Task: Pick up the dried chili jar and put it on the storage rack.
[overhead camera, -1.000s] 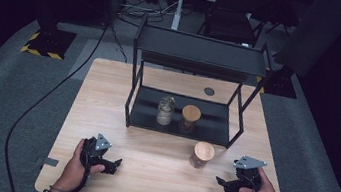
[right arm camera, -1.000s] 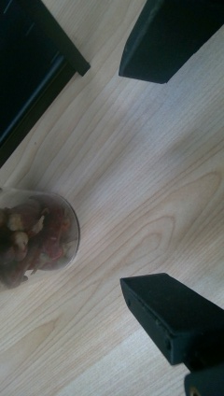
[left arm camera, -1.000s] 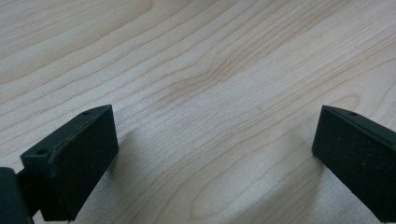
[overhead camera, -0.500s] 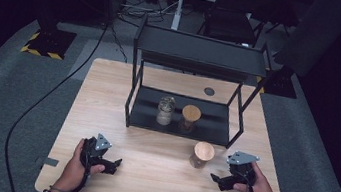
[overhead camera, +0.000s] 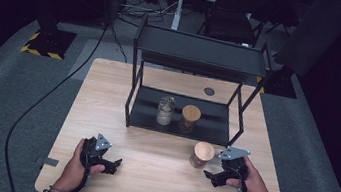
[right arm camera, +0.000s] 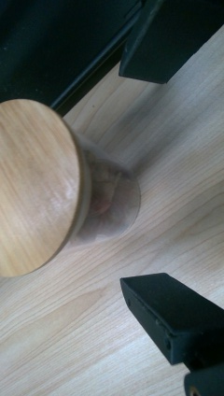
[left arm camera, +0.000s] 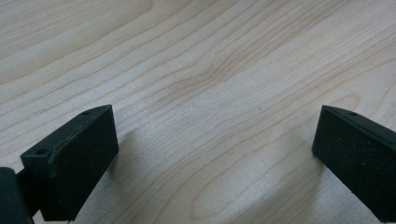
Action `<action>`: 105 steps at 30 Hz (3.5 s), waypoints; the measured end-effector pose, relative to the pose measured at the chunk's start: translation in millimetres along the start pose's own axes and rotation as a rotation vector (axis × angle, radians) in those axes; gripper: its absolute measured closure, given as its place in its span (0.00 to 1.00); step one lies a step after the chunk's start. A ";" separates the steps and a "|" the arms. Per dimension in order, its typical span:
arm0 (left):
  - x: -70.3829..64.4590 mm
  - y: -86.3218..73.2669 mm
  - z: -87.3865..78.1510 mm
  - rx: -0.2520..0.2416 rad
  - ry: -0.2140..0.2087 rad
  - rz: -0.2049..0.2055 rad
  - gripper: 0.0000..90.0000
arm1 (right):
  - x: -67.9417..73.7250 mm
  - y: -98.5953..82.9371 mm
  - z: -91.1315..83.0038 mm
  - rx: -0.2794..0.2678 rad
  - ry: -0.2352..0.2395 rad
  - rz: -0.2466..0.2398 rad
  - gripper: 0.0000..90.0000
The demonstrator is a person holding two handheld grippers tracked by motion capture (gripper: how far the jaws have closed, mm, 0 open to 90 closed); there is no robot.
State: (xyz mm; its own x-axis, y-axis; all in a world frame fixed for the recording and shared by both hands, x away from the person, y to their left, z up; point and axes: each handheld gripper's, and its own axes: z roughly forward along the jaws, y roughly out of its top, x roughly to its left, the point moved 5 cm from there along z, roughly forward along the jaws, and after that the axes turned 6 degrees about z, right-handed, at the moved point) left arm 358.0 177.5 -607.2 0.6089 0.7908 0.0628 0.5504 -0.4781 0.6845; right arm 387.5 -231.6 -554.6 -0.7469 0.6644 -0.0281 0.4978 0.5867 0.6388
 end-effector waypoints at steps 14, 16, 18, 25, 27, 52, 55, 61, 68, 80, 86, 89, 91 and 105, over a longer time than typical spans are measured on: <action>0.0 0.0 0.0 0.000 0.000 0.000 0.00 | 5.8 14.3 6.5 0.003 0.011 -0.016 0.02; -0.1 0.0 0.0 0.000 0.000 -0.002 0.00 | 6.5 16.1 8.2 0.003 0.011 -0.023 0.02; -0.1 -0.1 0.0 0.001 0.000 -0.001 0.00 | 7.4 17.2 9.8 0.006 0.014 -0.022 0.02; 0.0 0.0 0.0 0.000 0.000 0.000 0.00 | 9.8 22.2 14.3 0.013 0.021 -0.021 0.02; -0.1 -0.1 0.0 0.001 0.000 -0.002 0.00 | 9.7 23.7 15.5 0.017 0.016 -0.025 0.02; -0.1 0.0 0.0 0.000 0.001 -0.001 0.00 | 10.5 39.7 32.1 0.011 0.038 0.047 0.19; 0.1 0.0 0.0 0.000 -0.001 0.002 0.00 | 8.9 38.7 34.0 0.009 0.020 0.056 0.26; 0.2 0.1 0.1 0.000 -0.002 0.003 0.00 | 7.3 38.2 33.6 0.007 0.026 0.067 0.28; 0.2 0.1 0.1 0.000 -0.001 0.003 0.00 | 7.1 37.6 33.4 0.002 0.026 0.076 0.28; 0.2 0.1 0.1 0.000 -0.002 0.003 0.00 | 6.8 37.6 32.5 0.007 0.024 0.079 0.28; 0.2 0.1 0.1 0.000 -0.002 0.003 0.00 | 7.0 38.0 31.7 0.010 0.021 0.080 0.28; 0.2 0.1 0.1 0.000 -0.002 0.003 0.00 | 7.0 38.4 30.4 0.006 0.022 0.083 0.28; 0.2 0.1 0.1 0.000 -0.002 0.004 0.00 | 7.2 38.5 29.9 0.006 0.024 0.084 0.28; 0.2 0.1 0.1 0.000 -0.002 0.003 0.00 | 3.6 40.6 25.0 0.001 0.014 0.097 0.28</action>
State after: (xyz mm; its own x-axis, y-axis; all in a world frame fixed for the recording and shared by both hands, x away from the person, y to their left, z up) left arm 358.2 177.6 -607.3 0.6119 0.7883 0.0637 0.5481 -0.4807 0.6844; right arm 416.1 -193.8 -547.9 -0.7016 0.7112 0.0445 0.5684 0.5209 0.6369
